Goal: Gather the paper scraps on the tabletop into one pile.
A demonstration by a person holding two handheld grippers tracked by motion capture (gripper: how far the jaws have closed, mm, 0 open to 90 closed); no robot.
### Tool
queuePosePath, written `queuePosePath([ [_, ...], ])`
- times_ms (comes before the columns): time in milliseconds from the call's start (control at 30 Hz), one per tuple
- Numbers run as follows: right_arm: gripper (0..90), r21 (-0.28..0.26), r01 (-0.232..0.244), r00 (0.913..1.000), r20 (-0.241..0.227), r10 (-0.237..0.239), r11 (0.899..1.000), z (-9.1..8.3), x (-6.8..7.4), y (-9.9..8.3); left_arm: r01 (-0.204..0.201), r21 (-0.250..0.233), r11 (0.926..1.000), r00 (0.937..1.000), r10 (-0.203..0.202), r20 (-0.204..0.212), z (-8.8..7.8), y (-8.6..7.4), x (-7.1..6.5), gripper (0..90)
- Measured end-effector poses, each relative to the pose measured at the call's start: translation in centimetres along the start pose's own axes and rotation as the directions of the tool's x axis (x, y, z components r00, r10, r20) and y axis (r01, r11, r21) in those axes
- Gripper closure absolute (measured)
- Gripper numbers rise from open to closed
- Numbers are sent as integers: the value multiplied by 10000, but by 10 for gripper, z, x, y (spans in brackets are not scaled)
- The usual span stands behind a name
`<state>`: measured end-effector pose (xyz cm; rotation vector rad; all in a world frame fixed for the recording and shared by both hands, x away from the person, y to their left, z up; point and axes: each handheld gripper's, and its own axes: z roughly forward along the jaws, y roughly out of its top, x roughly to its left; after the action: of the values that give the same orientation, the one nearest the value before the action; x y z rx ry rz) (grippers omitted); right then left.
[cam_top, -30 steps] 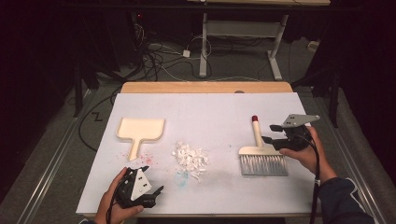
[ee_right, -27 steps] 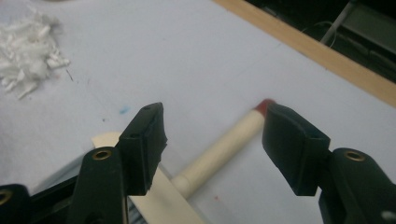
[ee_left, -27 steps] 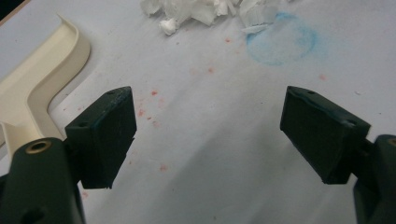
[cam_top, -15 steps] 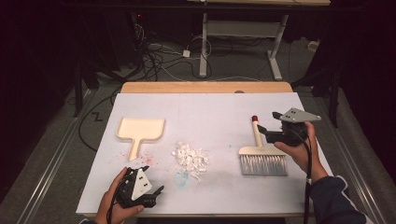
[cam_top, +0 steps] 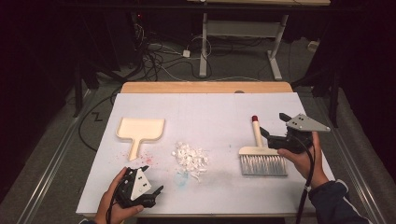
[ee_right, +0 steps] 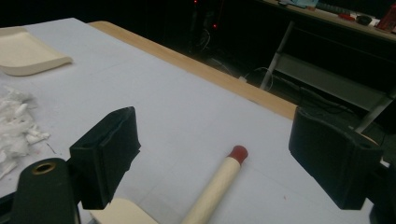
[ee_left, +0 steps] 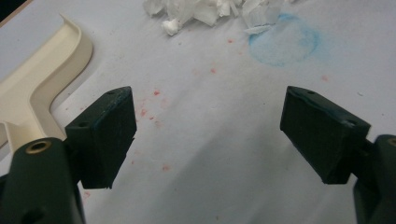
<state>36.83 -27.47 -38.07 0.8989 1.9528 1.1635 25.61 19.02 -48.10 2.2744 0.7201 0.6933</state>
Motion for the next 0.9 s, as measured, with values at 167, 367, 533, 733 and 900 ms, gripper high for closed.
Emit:
queuePosePath([
  [167,168,-166,100,9999,-65,-101,9998,-8,8,-1,11,-30,10000,10000,-11,-42,-1,0,0,174],
  [367,170,-271,464,9988,-115,-467,9986,-16,22,-4,32,-78,10000,10000,-33,-71,-2,-1,1,174],
  [533,174,-406,677,9975,-188,-685,9969,-25,31,-9,42,-90,10000,10000,-43,-78,-2,0,1,174],
  [733,175,-428,841,9962,-188,-850,9955,-36,35,-17,59,-169,9998,9999,-61,-81,-2,1,1,174],
  [900,175,-456,1023,9946,-113,-1029,9937,-44,37,-25,52,-263,9996,9999,-54,-102,-2,2,1,174],
])
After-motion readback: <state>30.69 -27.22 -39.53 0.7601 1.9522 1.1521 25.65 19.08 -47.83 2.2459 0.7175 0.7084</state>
